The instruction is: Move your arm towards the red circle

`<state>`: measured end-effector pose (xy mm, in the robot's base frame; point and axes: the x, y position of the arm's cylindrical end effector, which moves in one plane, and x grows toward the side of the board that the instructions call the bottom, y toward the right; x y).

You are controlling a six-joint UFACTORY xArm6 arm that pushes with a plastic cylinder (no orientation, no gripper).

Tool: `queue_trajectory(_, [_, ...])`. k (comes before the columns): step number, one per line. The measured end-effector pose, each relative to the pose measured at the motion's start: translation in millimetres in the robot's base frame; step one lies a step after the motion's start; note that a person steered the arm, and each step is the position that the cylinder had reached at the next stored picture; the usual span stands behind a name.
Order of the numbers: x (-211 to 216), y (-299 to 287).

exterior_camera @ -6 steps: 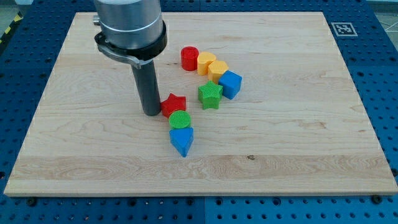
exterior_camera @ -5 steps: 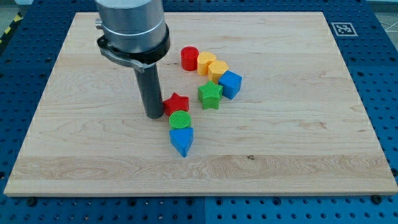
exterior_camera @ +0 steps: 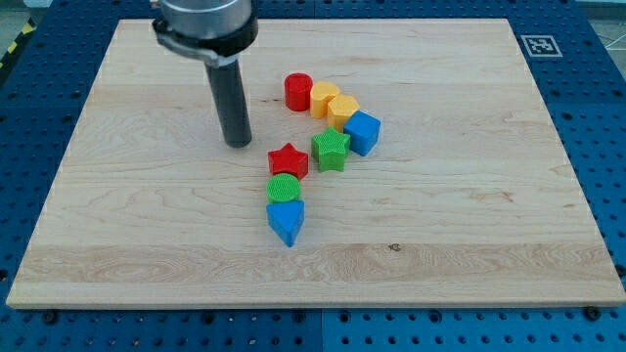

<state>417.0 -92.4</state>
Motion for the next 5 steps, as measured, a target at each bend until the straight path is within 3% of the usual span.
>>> queue_trajectory(1, [-39,4])
queue_trajectory(3, [-59,30])
queue_trajectory(5, [-140,70])
